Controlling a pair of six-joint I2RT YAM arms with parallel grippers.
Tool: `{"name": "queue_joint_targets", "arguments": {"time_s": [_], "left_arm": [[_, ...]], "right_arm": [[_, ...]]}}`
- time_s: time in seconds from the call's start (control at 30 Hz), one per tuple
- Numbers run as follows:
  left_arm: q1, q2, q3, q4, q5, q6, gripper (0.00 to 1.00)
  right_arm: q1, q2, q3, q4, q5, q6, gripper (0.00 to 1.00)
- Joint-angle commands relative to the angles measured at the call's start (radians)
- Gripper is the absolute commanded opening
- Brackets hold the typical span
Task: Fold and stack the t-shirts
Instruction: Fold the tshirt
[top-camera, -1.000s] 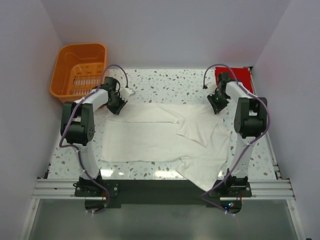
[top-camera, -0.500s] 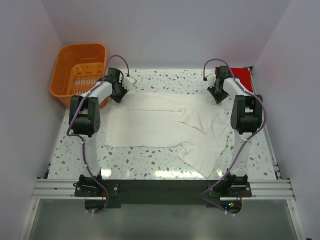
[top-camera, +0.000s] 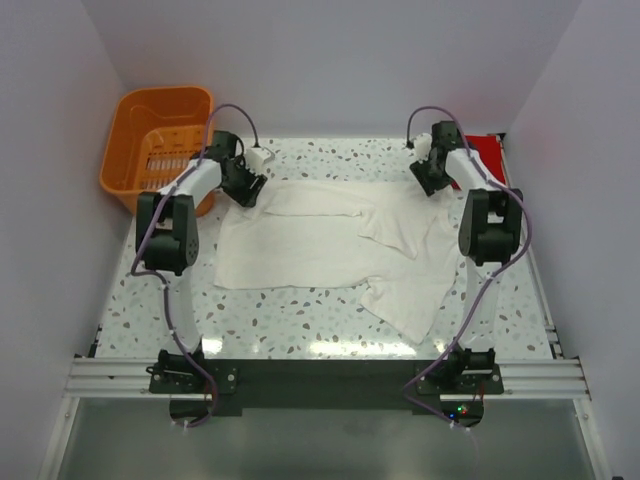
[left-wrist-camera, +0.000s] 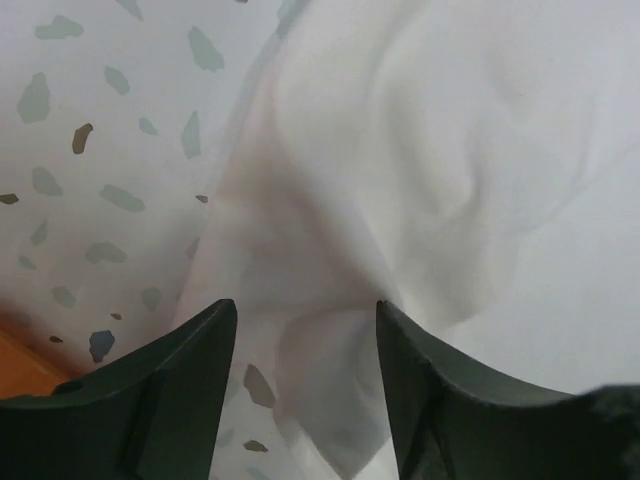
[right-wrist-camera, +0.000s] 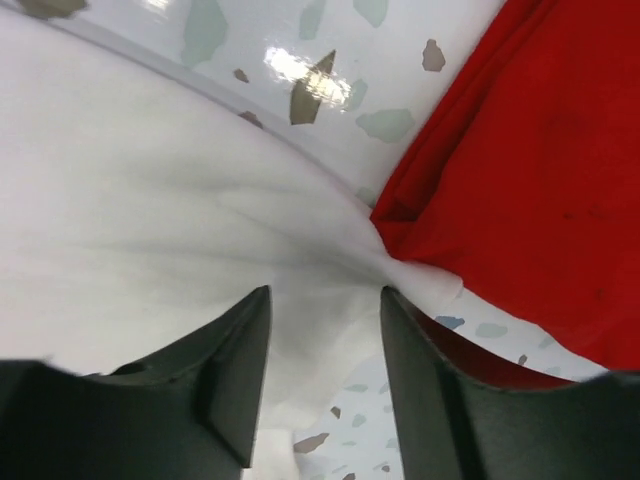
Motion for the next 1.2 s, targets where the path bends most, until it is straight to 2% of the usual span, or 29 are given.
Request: {"name": "queue_joint_targets", "arguments": {"time_s": [0.0, 0.03, 0.07, 0.13, 0.23, 0.4, 0.53, 0.57, 0.67, 0.73, 0.9, 1.17], "left_arm": [[0.001, -0.219, -0.014, -0.033, 0.176, -0.019, 0.65], [0.003, -0.247, -0.029, -0.046, 0.218, -0.012, 0.67], [0.006, -0.273, -0.04, -0.052, 0.237, 0.007, 0.72], [0.013, -0.353, -0.081, -0.075, 0.3, 0.027, 0.76], [0.033, -0.451, -0.158, -0.121, 0.387, 0.088, 0.81], [0.067, -0.582, -0.287, -0.219, 0.447, 0.209, 0.77], [0.089, -0.663, -0.42, -0.295, 0.47, 0.258, 0.72], [0.092, -0.7, -0.445, -0.293, 0.467, 0.254, 0.71], [0.096, -0.754, -0.54, -0.273, 0.463, 0.237, 0.7], [0.096, -0.795, -0.609, -0.252, 0.457, 0.228, 0.7], [0.096, -0.829, -0.721, -0.212, 0.437, 0.189, 0.68], [0.096, -0.835, -0.753, -0.154, 0.388, 0.133, 0.68]], "right_arm": [[-0.002, -0.177, 0.088, -0.111, -0.147, -0.016, 0.56], [-0.002, -0.226, 0.09, -0.137, -0.174, -0.04, 0.66], [-0.001, -0.251, 0.082, -0.16, -0.2, -0.054, 0.71], [-0.002, -0.317, 0.07, -0.261, -0.286, -0.1, 0.8], [-0.001, -0.389, -0.011, -0.399, -0.382, -0.215, 0.81], [-0.002, -0.576, -0.325, -0.544, -0.421, -0.43, 0.73], [0.004, -0.766, -0.614, -0.513, -0.384, -0.508, 0.61], [0.011, -0.803, -0.722, -0.502, -0.366, -0.508, 0.6], [0.051, -0.955, -0.907, -0.45, -0.331, -0.514, 0.59], [0.083, -1.039, -0.979, -0.398, -0.301, -0.516, 0.57], [0.137, -1.102, -1.136, -0.303, -0.24, -0.49, 0.54], [0.275, -1.181, -1.253, -0.243, -0.182, -0.418, 0.55]]}}
